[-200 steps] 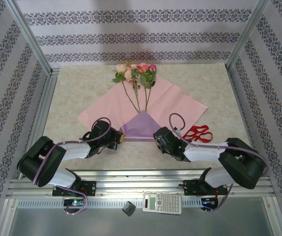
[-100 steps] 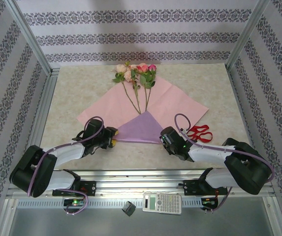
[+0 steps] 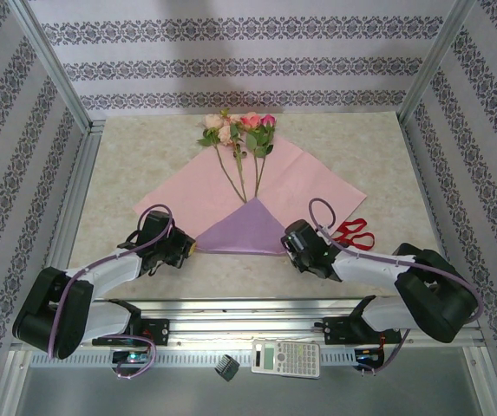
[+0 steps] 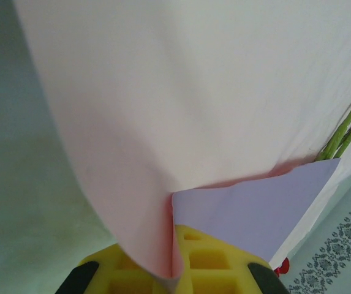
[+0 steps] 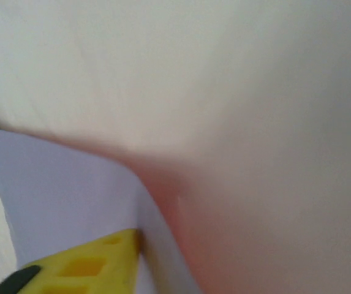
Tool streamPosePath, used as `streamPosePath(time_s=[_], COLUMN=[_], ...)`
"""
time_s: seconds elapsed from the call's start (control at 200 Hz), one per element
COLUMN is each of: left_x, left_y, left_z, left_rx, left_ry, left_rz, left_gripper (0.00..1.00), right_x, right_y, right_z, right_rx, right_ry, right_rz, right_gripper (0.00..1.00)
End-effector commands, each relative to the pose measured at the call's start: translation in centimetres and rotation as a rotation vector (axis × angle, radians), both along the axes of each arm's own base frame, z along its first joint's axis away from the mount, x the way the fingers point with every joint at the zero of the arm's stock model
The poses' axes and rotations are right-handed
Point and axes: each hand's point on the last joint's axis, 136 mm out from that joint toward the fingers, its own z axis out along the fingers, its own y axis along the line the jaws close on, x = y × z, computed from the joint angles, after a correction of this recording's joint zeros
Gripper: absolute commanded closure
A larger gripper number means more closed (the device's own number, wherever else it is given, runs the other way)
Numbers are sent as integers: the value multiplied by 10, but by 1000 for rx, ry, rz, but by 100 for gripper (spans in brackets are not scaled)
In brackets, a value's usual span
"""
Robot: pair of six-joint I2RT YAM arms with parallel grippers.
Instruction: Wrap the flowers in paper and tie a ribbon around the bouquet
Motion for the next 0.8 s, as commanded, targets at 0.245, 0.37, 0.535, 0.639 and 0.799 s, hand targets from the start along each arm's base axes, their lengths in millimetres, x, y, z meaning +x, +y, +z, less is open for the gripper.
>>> streamPosePath(time_s=[0.245,0.37,0.535,0.639,0.799], left_x=[-3,-2,2,5,8], left_y=[-1,-1,-1,-1,-3], left_z=[0,0,2,3,8], left_rx=[13,15,19,26,39], left_ry=[10,7,-3,-9,-16], left_rz=[-44,-42,-39,-43,-63], left_gripper=[100,100,100,100,100], right_x=[-24,-8,-9,-13,-6], right_y=[-28,30,148,193,209], right_z=[84,105,113,87,49], right_rx=[-290,-231,-87,-31,-40], right_ry=[-136,-215,-234,-146,-14], right_rz=[430,669,1066,1157,1164], right_gripper=[44,60,78,84,89])
